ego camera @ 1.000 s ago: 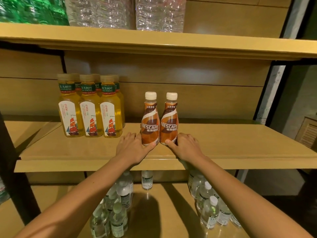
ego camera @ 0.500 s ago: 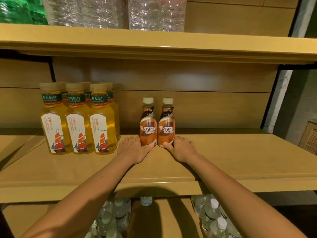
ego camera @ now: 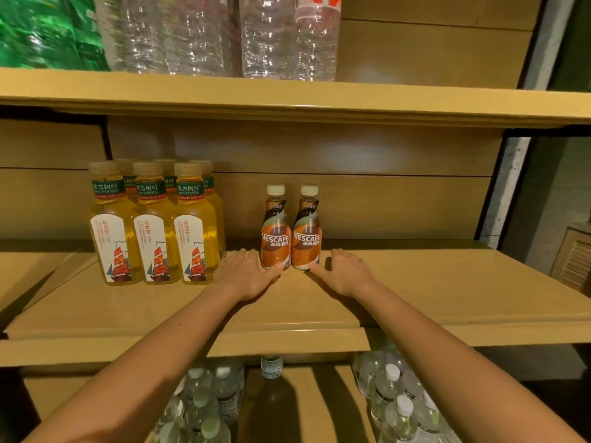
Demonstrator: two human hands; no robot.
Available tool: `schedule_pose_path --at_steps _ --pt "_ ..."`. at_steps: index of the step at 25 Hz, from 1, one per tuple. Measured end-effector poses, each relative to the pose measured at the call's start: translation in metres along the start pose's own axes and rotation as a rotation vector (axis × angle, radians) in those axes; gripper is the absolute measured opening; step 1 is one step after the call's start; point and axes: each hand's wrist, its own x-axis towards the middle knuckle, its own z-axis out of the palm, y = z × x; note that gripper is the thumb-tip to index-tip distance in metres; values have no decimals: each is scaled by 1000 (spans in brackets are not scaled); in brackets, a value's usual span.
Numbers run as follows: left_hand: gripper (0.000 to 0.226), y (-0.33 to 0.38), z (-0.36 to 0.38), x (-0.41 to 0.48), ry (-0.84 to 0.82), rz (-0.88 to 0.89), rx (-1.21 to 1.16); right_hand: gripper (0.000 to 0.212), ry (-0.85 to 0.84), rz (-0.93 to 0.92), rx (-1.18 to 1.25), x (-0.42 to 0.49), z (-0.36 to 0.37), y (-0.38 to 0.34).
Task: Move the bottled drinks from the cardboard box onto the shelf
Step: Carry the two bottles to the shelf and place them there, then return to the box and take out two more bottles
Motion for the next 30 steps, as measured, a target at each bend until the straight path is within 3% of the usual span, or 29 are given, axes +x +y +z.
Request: schedule_pose_path --at_steps 7,13,21,30 --pt "58 28 -54 -72 28 235 -255 66 77 79 40 -92 -60 -3" --pt "77 99 -57 -137 -23 495 -137 69 71 238 4 -194 -91 39" --pt "75 261 -35 -227 -21 876 -129 62 172 607 -241 -359 -126 154" --pt "76 454 -9 -381 -123 1313 -189 64 207 999 -262 -575 -181 274"
